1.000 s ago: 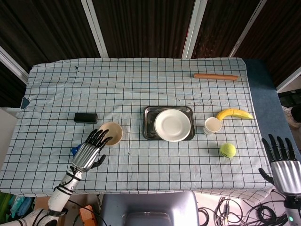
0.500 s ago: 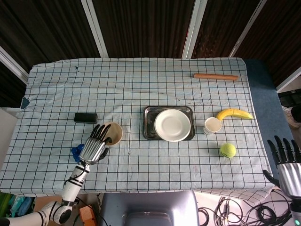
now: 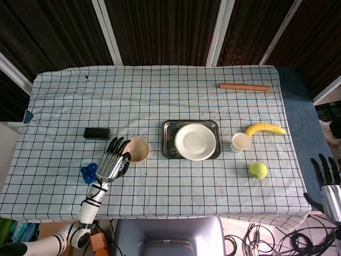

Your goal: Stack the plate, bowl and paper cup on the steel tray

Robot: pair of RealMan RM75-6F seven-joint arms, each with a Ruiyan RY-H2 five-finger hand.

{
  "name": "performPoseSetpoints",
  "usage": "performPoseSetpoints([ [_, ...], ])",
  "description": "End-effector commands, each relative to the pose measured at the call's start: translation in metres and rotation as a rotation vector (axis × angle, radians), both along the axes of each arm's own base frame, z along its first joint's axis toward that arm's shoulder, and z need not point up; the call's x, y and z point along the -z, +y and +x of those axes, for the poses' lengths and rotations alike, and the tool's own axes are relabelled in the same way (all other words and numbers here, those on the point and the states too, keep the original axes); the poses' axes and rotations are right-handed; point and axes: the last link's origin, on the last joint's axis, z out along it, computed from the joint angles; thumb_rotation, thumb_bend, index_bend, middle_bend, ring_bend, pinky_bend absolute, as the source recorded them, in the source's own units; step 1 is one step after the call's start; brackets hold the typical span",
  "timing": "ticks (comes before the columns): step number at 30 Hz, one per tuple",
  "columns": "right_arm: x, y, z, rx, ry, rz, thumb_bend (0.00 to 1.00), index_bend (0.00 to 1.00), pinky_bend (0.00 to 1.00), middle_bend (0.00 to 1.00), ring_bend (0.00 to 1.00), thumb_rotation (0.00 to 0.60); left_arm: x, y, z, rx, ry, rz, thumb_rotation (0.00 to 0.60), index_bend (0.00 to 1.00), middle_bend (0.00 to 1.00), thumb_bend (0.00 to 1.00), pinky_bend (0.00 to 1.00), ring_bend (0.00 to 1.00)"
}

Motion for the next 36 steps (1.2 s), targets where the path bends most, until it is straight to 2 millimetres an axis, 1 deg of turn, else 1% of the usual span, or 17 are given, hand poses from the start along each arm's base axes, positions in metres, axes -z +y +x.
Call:
performPoseSetpoints([
  [1, -0.001, 0.001, -0.002, 0.004, -0.001, -0.003, 0.03, 0.00, 0.00, 0.00, 0.00, 0.600, -0.002, -0.002, 0.009, 0.034, -0.051, 0.011, 0.600, 0.68, 0.12, 0.48, 0.00, 0.00],
  [6, -0.004, 0.001, -0.005, 0.009, -0.007, -0.009, 0.03, 0.00, 0.00, 0.00, 0.00, 0.600, -0.002, -0.019, 0.023, 0.068, -0.134, -0.036, 0.600, 0.68, 0.13, 0.48, 0.00, 0.00],
  [10, -0.006, -0.001, -0.006, 0.015, -0.017, -0.020, 0.03, 0.00, 0.00, 0.00, 0.00, 0.600, 0.005, -0.045, 0.044, 0.120, -0.178, -0.091, 0.600, 0.69, 0.14, 0.50, 0.00, 0.00],
  [13, -0.010, -0.003, -0.009, 0.028, -0.041, -0.039, 0.03, 0.00, 0.00, 0.00, 0.00, 0.600, 0.016, -0.061, 0.061, 0.124, -0.215, -0.130, 0.600, 0.69, 0.14, 0.51, 0.00, 0.00],
  [17, -0.018, -0.008, -0.017, 0.062, -0.075, -0.069, 0.03, 0.00, 0.00, 0.00, 0.00, 0.600, 0.034, -0.079, 0.082, 0.137, -0.222, -0.196, 0.600, 0.69, 0.14, 0.51, 0.00, 0.00],
  [22, -0.020, -0.009, -0.021, 0.080, -0.081, -0.070, 0.03, 0.00, 0.00, 0.00, 0.00, 0.600, 0.046, -0.086, 0.091, 0.138, -0.226, -0.229, 0.600, 0.69, 0.15, 0.51, 0.00, 0.00],
  [23, -0.019, -0.010, -0.024, 0.091, -0.087, -0.068, 0.03, 0.00, 0.00, 0.00, 0.00, 0.600, 0.058, -0.089, 0.094, 0.135, -0.205, -0.257, 0.600, 0.69, 0.15, 0.51, 0.00, 0.00],
  [27, -0.020, -0.012, -0.026, 0.099, -0.096, -0.071, 0.03, 0.00, 0.00, 0.00, 0.00, 0.600, 0.071, -0.085, 0.093, 0.112, -0.171, -0.263, 0.600, 0.66, 0.15, 0.51, 0.00, 0.00],
  [29, -0.021, -0.012, -0.027, 0.102, -0.096, -0.072, 0.03, 0.00, 0.00, 0.00, 0.00, 0.600, 0.075, -0.083, 0.089, 0.109, -0.141, -0.258, 0.600, 0.56, 0.13, 0.49, 0.00, 0.00],
  [31, -0.021, -0.012, -0.028, 0.105, -0.094, -0.074, 0.03, 0.00, 0.00, 0.00, 0.00, 0.600, 0.077, -0.081, 0.087, 0.103, -0.122, -0.260, 0.600, 0.34, 0.10, 0.48, 0.00, 0.00],
  [32, -0.021, -0.012, -0.028, 0.106, -0.093, -0.074, 0.03, 0.00, 0.00, 0.00, 0.00, 0.600, 0.077, -0.081, 0.087, 0.101, -0.123, -0.261, 0.600, 0.27, 0.09, 0.47, 0.00, 0.00],
  [33, -0.021, -0.012, -0.029, 0.107, -0.093, -0.074, 0.03, 0.00, 0.00, 0.00, 0.00, 0.600, 0.077, -0.080, 0.087, 0.101, -0.123, -0.260, 0.600, 0.17, 0.08, 0.46, 0.00, 0.00],
  [34, -0.021, -0.012, -0.029, 0.108, -0.093, -0.074, 0.03, 0.00, 0.00, 0.00, 0.00, 0.600, 0.076, -0.080, 0.087, 0.104, -0.123, -0.262, 0.600, 0.10, 0.07, 0.46, 0.00, 0.00],
  [36, -0.021, -0.013, -0.029, 0.108, -0.090, -0.072, 0.03, 0.00, 0.00, 0.00, 0.00, 0.600, 0.072, -0.080, 0.086, 0.118, -0.125, -0.258, 0.600, 0.03, 0.05, 0.45, 0.00, 0.00],
])
